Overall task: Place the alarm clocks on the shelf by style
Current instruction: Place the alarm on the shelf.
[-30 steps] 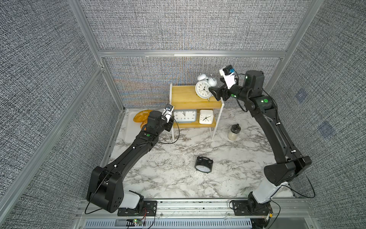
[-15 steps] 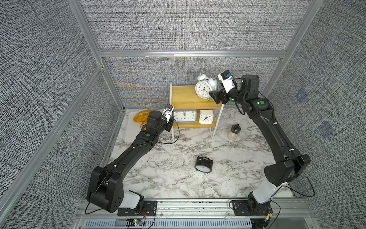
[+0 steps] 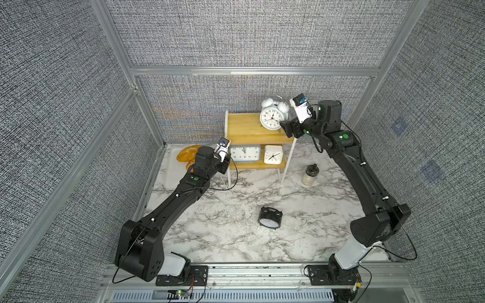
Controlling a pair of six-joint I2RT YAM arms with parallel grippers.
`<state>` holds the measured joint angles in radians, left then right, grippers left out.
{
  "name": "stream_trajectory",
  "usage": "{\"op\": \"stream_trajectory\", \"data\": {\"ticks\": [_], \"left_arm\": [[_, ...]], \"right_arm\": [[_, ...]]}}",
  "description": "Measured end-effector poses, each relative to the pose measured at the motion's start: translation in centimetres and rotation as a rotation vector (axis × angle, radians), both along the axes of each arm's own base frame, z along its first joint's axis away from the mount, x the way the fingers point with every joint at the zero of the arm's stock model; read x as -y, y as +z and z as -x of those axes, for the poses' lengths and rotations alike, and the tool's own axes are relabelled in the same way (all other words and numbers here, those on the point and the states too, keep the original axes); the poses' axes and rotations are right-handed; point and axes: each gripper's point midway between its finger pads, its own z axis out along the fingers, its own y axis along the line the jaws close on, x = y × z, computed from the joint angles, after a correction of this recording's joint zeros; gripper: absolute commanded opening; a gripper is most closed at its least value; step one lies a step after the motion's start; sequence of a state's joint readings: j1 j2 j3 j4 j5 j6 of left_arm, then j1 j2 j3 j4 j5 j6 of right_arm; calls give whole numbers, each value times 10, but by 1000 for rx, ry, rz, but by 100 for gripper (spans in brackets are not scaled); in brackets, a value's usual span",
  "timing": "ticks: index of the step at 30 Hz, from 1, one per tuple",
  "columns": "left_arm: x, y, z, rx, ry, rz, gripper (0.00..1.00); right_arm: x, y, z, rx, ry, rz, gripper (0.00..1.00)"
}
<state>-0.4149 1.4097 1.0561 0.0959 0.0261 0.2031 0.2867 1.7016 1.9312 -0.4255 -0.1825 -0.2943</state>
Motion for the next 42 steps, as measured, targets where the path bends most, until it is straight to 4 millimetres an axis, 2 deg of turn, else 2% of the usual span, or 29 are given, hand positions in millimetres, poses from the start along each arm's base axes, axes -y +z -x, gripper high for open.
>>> {"op": "stream_trajectory", "data": {"ticks": [22, 32, 36, 39, 42], "left_arm": [[-1, 1, 0, 0, 0, 1, 45], [-1, 1, 1, 0, -2, 2, 46], [-2, 5, 4, 8, -8, 0, 54], [-5, 9, 8, 16, -14, -19, 74], [-6, 11, 15, 4, -28, -21, 80]], "right_arm": [[22, -3, -4, 13, -100, 26, 89], [24, -2, 0, 20, -96, 20, 89], [17, -1, 15, 26, -35, 6, 90], [15, 1, 29, 41, -4, 3, 91], [18, 2, 41, 59, 4, -4, 91]]}}
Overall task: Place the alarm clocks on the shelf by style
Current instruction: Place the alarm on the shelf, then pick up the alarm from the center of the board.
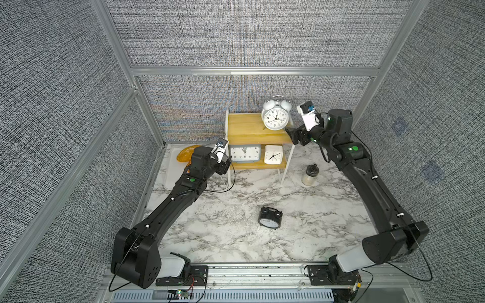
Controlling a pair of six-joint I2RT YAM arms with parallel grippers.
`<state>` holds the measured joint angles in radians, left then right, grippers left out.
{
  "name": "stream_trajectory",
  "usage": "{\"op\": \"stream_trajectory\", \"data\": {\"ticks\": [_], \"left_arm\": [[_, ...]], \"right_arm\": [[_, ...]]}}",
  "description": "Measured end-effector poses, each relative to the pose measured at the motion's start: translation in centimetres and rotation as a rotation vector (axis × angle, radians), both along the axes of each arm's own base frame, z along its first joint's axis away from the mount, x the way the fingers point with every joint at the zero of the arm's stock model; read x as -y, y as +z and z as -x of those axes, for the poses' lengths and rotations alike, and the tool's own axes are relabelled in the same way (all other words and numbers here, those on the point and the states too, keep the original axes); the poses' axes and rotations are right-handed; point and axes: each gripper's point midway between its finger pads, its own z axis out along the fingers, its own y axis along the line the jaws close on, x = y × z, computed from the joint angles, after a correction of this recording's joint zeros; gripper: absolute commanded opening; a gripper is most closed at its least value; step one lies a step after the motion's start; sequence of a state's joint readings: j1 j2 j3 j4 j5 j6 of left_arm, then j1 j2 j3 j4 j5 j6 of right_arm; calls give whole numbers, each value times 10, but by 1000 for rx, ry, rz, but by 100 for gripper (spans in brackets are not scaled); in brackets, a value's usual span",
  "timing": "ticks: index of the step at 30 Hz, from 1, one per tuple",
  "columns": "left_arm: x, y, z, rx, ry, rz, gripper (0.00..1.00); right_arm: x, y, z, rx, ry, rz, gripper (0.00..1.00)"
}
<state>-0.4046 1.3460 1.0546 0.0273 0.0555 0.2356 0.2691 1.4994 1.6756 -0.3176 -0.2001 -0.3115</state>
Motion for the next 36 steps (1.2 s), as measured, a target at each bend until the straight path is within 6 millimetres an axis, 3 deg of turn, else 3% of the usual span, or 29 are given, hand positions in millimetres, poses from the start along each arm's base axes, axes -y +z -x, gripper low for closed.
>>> {"op": "stream_trajectory", "data": {"ticks": [8, 11, 14, 21, 25, 28, 36], "left_arm": [[-7, 5, 27, -11, -41, -54, 84], [-16, 9, 45, -17, -47, -81, 83], [-23, 14, 68, -15, -65, -92, 83], [-12, 5, 119, -70, -215, -21, 81], [0, 1, 137, -102, -303, 38, 80], [15, -3, 147, -133, -385, 70, 77], [79, -33, 182, -236, -702, 33, 71]], "right_arm": [[13, -15, 41, 10, -11, -23, 91], [21, -23, 62, 16, -32, -42, 91], [31, -41, 82, 7, -59, -69, 91], [55, -111, 119, -71, -168, -156, 91], [68, -158, 132, -134, -241, -210, 91], [72, -182, 138, -168, -275, -249, 91], [78, -232, 146, -265, -332, -299, 91]]}}
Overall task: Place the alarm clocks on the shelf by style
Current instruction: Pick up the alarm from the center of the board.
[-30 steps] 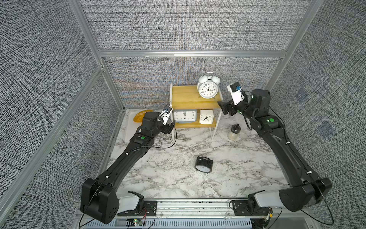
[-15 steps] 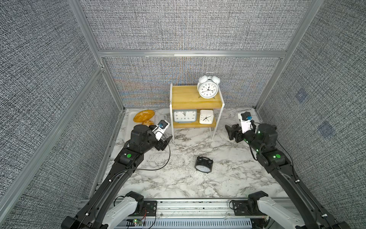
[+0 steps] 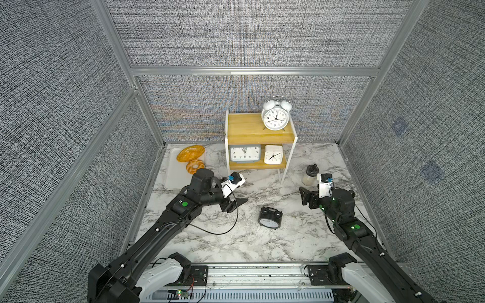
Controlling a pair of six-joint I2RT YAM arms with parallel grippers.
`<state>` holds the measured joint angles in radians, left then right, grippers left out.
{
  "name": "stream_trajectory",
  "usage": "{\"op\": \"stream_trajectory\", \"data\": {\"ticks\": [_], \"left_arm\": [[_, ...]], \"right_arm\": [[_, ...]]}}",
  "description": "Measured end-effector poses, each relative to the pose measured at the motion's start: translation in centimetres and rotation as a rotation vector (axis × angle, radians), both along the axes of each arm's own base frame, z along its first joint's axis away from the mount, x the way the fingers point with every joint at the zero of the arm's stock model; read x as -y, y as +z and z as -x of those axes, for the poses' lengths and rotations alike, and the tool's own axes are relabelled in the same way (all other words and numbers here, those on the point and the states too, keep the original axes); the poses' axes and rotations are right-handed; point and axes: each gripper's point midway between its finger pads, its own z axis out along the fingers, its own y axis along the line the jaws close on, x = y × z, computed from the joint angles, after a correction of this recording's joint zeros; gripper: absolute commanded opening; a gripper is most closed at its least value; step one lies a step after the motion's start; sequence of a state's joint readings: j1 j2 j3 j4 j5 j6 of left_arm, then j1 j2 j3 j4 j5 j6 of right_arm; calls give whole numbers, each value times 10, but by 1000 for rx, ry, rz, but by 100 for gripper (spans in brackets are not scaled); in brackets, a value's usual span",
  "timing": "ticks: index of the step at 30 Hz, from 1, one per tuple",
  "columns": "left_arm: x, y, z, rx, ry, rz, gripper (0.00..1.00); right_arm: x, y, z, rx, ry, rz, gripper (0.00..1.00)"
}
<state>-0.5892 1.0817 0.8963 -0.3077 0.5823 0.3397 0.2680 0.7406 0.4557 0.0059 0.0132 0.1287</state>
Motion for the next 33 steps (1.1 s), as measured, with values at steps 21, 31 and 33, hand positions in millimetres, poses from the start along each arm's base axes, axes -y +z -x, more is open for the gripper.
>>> {"op": "stream_trajectory", "data": {"ticks": [21, 31, 33], "left_arm": [[90, -55, 17, -64, -600, -105, 48], [108, -82, 21, -104, -643, -171, 41], [110, -86, 20, -107, -640, -187, 41]], "right_arm": [[10, -9, 0, -13, -79, -43, 91], [11, -12, -2, -22, -85, -37, 91], [11, -11, -2, -20, -86, -37, 91]]}}
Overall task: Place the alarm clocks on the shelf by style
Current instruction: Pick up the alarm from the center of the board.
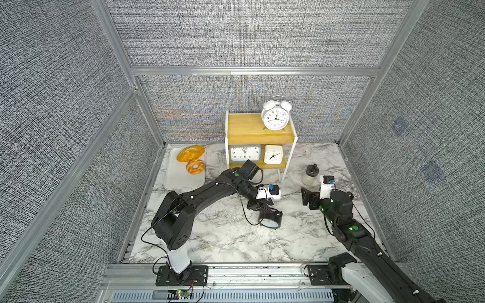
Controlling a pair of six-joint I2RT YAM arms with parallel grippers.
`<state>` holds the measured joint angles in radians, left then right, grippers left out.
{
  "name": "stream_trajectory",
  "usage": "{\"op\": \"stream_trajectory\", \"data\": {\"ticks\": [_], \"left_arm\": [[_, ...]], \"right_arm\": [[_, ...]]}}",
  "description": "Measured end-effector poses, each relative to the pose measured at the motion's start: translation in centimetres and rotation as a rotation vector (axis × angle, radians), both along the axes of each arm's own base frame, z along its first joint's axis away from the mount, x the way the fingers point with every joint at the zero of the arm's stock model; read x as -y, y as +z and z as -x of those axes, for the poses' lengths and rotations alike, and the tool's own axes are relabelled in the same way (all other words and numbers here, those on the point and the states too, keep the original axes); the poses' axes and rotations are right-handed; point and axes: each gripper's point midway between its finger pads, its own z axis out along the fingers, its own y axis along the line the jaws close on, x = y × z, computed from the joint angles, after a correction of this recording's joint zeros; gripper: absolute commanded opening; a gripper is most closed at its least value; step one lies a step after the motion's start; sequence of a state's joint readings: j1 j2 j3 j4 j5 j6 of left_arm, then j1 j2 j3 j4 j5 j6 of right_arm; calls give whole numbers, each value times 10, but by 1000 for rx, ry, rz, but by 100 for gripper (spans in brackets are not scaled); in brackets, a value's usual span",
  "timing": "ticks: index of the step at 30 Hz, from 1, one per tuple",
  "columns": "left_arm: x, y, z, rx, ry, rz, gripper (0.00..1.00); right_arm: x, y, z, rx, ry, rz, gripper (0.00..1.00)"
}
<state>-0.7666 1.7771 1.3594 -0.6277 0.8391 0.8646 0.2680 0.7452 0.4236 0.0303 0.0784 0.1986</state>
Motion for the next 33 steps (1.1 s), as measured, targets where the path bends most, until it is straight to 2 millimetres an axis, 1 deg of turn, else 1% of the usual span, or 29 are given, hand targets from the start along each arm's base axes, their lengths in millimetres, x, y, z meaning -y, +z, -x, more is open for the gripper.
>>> {"op": "stream_trajectory", "data": {"ticks": [3, 8, 12, 16, 17, 19, 22, 25, 30, 33], "left_arm": [[2, -3, 0, 8, 0, -11, 41], [3, -12, 0, 21, 5, -46, 40], [3, -21, -2, 35, 13, -81, 34], [3, -25, -5, 52, 29, -104, 33], [3, -26, -6, 56, 31, -108, 29], [2, -27, -7, 55, 39, -115, 26], [2, -28, -7, 55, 45, -123, 13], [2, -28, -7, 58, 46, -124, 4], [2, -26, -7, 66, 50, -129, 3], [0, -15, -5, 77, 52, -115, 2]], "right_arm": [[0, 2, 0, 6, -2, -1, 91], [2, 3, 0, 12, -9, 1, 91], [2, 4, 0, 13, -12, 1, 91], [2, 3, 0, 12, -12, 2, 91], [2, 3, 0, 12, -12, 2, 91], [2, 3, 0, 11, -12, 2, 91], [2, 2, 0, 10, -12, 2, 91], [2, 1, 0, 5, -12, 4, 91], [2, -2, -1, -6, -12, 7, 91], [2, -4, -1, -10, -12, 8, 91]]}}
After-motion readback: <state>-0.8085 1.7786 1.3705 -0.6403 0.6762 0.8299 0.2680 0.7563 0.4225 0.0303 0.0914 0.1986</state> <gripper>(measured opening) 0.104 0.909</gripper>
